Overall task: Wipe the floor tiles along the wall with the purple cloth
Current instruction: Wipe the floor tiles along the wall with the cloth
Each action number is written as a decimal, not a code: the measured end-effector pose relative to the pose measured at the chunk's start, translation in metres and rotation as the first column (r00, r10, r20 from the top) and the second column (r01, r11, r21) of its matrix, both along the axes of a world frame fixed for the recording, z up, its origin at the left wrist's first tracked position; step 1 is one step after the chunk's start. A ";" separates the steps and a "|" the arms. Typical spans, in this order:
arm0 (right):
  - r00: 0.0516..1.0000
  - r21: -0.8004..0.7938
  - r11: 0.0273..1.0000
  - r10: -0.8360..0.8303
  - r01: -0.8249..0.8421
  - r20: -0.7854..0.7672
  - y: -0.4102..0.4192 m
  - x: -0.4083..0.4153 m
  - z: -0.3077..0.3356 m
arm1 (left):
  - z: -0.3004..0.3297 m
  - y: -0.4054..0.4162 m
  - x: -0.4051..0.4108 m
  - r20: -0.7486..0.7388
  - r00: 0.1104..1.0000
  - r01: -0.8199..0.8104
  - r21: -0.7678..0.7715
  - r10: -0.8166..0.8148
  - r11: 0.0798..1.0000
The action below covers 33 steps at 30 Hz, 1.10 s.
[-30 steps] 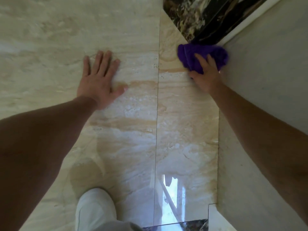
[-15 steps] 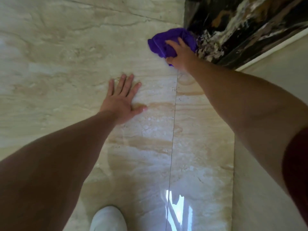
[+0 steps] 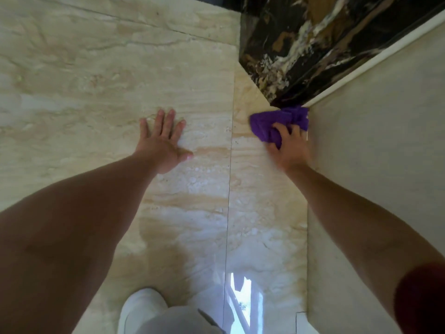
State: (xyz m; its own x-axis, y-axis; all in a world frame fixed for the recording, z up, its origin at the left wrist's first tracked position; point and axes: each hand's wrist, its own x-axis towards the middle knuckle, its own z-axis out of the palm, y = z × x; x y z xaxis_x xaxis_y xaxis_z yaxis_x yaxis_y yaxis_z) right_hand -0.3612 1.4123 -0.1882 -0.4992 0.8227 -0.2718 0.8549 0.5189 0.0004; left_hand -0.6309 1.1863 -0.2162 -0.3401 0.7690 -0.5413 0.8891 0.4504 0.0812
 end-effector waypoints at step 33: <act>-0.014 -0.763 0.628 -0.771 0.152 -0.637 -0.231 0.130 0.706 | 0.724 -0.040 0.221 0.987 -0.070 -0.689 -0.153 0.145 0.708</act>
